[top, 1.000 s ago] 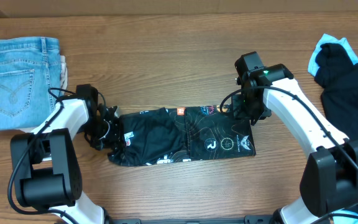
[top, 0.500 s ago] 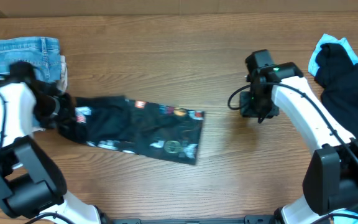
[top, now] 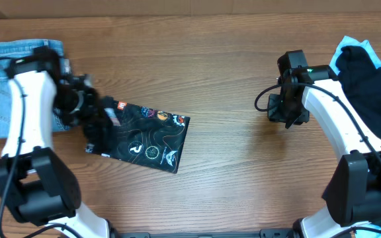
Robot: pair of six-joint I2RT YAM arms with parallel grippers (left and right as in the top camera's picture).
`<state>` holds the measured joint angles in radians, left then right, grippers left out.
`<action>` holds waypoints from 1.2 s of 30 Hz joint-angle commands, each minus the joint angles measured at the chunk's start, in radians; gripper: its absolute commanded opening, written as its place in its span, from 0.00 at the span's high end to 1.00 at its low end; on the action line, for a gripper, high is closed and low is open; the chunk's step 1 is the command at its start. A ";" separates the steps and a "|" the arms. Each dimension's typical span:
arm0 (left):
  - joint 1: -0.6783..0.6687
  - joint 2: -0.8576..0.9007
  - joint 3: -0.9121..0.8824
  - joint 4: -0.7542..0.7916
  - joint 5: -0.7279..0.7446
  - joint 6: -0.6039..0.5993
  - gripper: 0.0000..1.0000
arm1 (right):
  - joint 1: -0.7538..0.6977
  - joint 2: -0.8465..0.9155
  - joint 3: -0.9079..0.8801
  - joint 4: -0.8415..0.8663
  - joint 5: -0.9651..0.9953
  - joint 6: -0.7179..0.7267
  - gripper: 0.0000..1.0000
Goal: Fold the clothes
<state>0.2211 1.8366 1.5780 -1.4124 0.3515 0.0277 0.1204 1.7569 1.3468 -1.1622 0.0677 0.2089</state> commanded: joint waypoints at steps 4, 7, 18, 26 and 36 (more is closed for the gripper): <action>-0.185 0.003 0.012 -0.014 0.023 -0.044 0.96 | 0.002 -0.015 0.016 0.003 0.010 0.001 0.61; -0.262 0.004 0.012 -0.006 -0.023 -0.074 0.95 | 0.002 -0.015 0.016 -0.001 0.010 0.001 0.60; -0.407 0.005 0.009 0.030 -0.048 -0.134 0.93 | 0.002 -0.015 0.016 -0.003 0.010 0.001 0.61; -0.431 0.007 0.005 0.035 -0.048 -0.140 0.91 | 0.002 -0.015 0.016 -0.003 0.009 0.001 0.61; -0.512 0.007 -0.025 0.092 -0.048 -0.141 0.90 | 0.002 -0.015 0.016 -0.003 0.006 0.001 0.60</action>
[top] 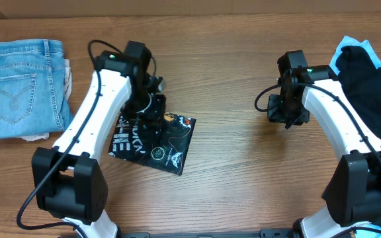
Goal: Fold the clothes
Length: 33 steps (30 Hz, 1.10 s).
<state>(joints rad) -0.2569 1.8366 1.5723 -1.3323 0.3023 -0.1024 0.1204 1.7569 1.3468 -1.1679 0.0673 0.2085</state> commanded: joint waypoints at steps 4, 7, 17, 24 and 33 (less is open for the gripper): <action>-0.090 0.007 -0.074 0.082 0.012 -0.011 0.72 | 0.002 -0.015 0.016 0.003 0.006 0.002 0.60; -0.140 0.007 -0.107 0.133 0.062 0.007 0.66 | 0.002 -0.015 0.016 0.003 0.006 0.002 0.60; -0.103 -0.004 -0.036 0.072 -0.097 0.031 0.69 | 0.002 -0.015 0.016 0.004 -0.086 -0.052 0.56; 0.086 -0.001 -0.008 0.149 -0.101 -0.028 0.61 | 0.048 -0.015 0.016 0.022 -0.492 -0.269 0.51; 0.193 0.007 -0.117 0.178 -0.169 -0.117 0.60 | 0.314 0.006 0.016 0.205 -0.293 -0.269 0.38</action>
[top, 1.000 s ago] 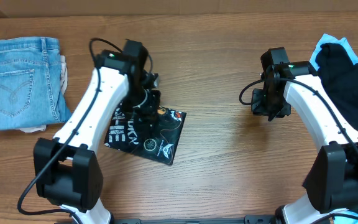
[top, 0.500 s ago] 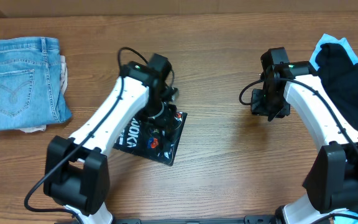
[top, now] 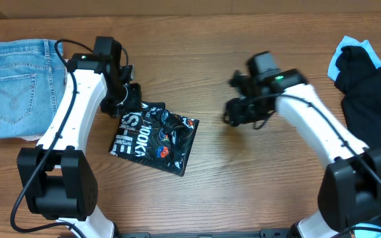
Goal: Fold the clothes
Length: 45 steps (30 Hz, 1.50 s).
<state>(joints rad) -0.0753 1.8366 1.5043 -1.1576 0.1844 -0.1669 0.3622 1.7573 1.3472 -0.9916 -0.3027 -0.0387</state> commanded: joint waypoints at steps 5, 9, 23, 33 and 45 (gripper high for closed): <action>0.023 0.007 -0.154 0.043 -0.061 -0.082 0.57 | 0.206 0.053 0.016 0.164 0.205 -0.022 0.28; 0.023 0.007 -0.229 0.061 -0.061 -0.085 0.56 | 0.260 0.078 0.016 0.244 0.218 -0.022 0.25; 0.023 0.007 -0.375 0.138 -0.061 -0.096 0.55 | 0.362 0.141 0.014 0.363 0.181 -0.020 0.28; 0.023 0.007 -0.403 0.149 -0.061 -0.096 0.52 | 0.384 0.208 0.014 0.438 0.150 -0.009 0.51; 0.023 0.007 -0.404 0.148 -0.061 -0.095 0.52 | 0.343 0.208 0.014 0.235 0.433 0.247 0.91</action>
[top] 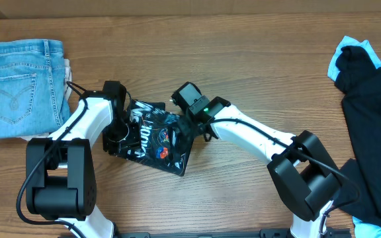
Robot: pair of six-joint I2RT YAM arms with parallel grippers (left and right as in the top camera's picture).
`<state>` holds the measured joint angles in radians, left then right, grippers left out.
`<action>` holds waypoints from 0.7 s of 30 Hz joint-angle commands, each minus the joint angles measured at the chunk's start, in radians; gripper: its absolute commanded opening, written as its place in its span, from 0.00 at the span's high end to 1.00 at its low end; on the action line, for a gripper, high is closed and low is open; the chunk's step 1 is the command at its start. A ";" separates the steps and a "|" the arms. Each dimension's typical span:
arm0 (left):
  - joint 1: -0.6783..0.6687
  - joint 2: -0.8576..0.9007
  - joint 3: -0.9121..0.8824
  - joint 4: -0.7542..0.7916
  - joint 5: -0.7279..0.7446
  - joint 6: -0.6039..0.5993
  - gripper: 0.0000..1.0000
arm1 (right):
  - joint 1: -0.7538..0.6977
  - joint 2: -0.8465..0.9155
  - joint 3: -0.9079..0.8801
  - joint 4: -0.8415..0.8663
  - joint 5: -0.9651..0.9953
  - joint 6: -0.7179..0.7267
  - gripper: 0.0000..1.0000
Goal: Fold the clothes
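A black printed garment (pixel 156 137) lies folded in a small rectangle left of the table's middle, white lettering and coloured patches facing up. My left gripper (pixel 119 131) sits low at its left edge. My right gripper (pixel 185 125) reaches in from the right and rests at its upper right edge. Both sets of fingers are dark against the dark cloth, so whether either one is open or shut on the cloth does not show.
Folded blue jeans (pixel 22 86) lie at the far left on a pale garment. A loose pile of black clothes (pixel 369 112) over light blue cloth fills the right edge. The wooden table (pixel 256 59) has a back edge along the top.
My right gripper has moved left from mid-table to the garment's upper right edge. The left gripper has dropped from the upper left corner to the left edge. The garment looks slightly more bunched.
At first the garment lay wider, with the left gripper at its left end and the right arm parked near the pile. Then the left gripper was over its middle and the garment was narrower, lettering up. Later the right arm was nearer; now both grippers flank the garment.
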<state>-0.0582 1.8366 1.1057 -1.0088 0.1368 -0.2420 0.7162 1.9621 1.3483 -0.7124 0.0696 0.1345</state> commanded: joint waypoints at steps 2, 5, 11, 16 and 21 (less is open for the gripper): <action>0.005 0.007 -0.005 0.000 -0.013 -0.021 0.52 | -0.011 0.003 0.013 -0.096 0.060 0.077 0.90; 0.005 0.007 -0.005 0.004 -0.013 -0.021 0.51 | -0.011 0.003 0.012 -0.127 0.061 0.076 0.87; 0.005 0.007 -0.005 0.000 -0.013 -0.020 0.50 | -0.011 0.003 0.013 -0.108 0.064 0.075 0.51; 0.005 0.007 -0.005 -0.003 -0.013 -0.020 0.50 | -0.011 -0.010 0.027 -0.146 0.085 0.087 0.55; 0.005 0.007 -0.005 0.015 -0.013 -0.021 0.49 | -0.006 -0.092 0.096 -0.191 0.033 0.072 0.51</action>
<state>-0.0582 1.8366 1.1053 -0.9997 0.1364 -0.2455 0.7074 1.9564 1.3750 -0.9016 0.1318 0.2085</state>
